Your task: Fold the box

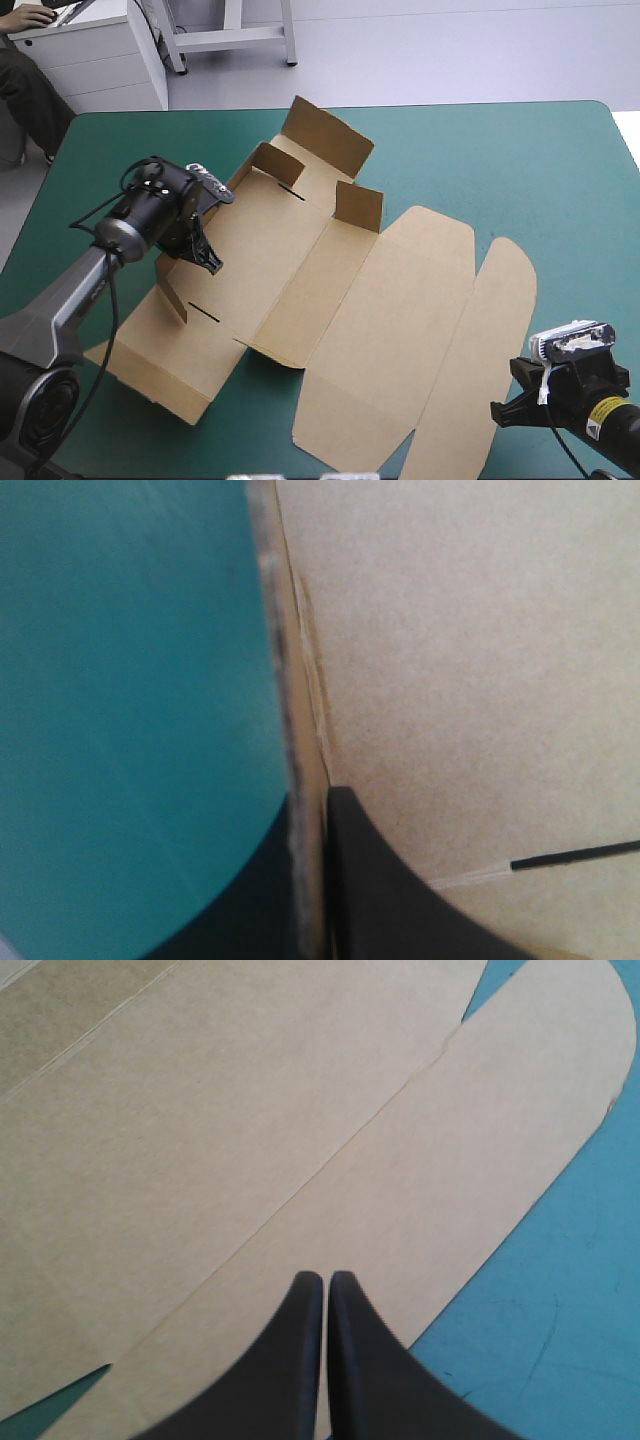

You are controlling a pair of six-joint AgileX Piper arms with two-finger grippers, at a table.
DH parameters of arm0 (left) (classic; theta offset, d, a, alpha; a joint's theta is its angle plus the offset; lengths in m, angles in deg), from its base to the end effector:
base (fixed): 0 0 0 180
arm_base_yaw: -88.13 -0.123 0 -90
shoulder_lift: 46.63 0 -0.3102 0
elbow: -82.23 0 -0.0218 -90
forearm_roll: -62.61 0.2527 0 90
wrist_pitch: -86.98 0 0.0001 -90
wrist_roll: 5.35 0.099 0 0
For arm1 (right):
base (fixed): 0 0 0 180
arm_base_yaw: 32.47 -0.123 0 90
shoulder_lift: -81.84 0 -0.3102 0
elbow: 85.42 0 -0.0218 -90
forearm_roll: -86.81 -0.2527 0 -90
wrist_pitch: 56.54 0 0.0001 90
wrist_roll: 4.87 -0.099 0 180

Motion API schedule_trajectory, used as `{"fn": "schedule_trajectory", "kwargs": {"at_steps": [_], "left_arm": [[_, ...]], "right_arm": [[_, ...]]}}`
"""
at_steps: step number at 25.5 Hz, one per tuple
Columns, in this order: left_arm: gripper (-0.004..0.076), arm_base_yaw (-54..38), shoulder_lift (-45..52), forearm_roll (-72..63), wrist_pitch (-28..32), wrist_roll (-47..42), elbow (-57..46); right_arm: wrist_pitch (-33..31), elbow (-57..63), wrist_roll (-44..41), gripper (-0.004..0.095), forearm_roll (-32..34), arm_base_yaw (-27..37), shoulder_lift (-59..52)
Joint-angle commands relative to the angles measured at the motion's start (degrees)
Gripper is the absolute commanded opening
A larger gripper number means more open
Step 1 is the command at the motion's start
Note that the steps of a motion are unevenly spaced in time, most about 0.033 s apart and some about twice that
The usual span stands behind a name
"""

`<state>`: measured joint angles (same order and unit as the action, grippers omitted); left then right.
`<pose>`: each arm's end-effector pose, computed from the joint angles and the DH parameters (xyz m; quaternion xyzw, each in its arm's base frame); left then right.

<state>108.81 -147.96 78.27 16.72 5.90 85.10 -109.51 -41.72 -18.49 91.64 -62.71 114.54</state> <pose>0.3212 -0.0944 0.3179 0.3031 0.9387 0.1237 0.1079 0.0516 0.0224 0.3086 -0.1390 0.8924 0.1213 0.4117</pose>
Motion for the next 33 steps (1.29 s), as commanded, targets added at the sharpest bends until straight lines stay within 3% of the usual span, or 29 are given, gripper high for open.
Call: {"fn": "schedule_trajectory", "kwargs": {"at_steps": [1, 5, 14, 21, 25, 33], "left_arm": [[-0.0010, 6.2, 0.0, 13.5, -0.8, 2.4, 3.5], [-0.0010, 14.8, 0.1, 23.2, 7.5, 3.3, 3.4], [-0.0010, 25.5, 3.4, 30.3, 14.5, 4.7, -1.2], [-0.0010, 33.0, 11.9, 56.6, 23.1, -13.5, -16.6], [-0.0010, 35.4, 15.1, 74.6, 22.7, -25.6, -26.2], [-0.0010, 41.3, 18.6, 87.3, 18.4, -39.8, -34.8]], "right_arm": [[3.0, -1.5, -0.1, -0.0001, -0.4, 0.3, 0.4], [3.0, -1.5, -0.1, -0.0001, -0.7, 0.3, 0.4], [3.0, -1.5, -0.1, -0.0001, -1.8, 0.3, 0.4], [3.0, -1.5, -0.6, -0.0001, -2.0, 0.3, 0.4], [3.0, -1.5, -1.6, -0.0001, -2.0, 0.3, 0.4], [3.0, -1.5, -2.1, -0.0001, -2.0, 0.3, 0.4]]}}
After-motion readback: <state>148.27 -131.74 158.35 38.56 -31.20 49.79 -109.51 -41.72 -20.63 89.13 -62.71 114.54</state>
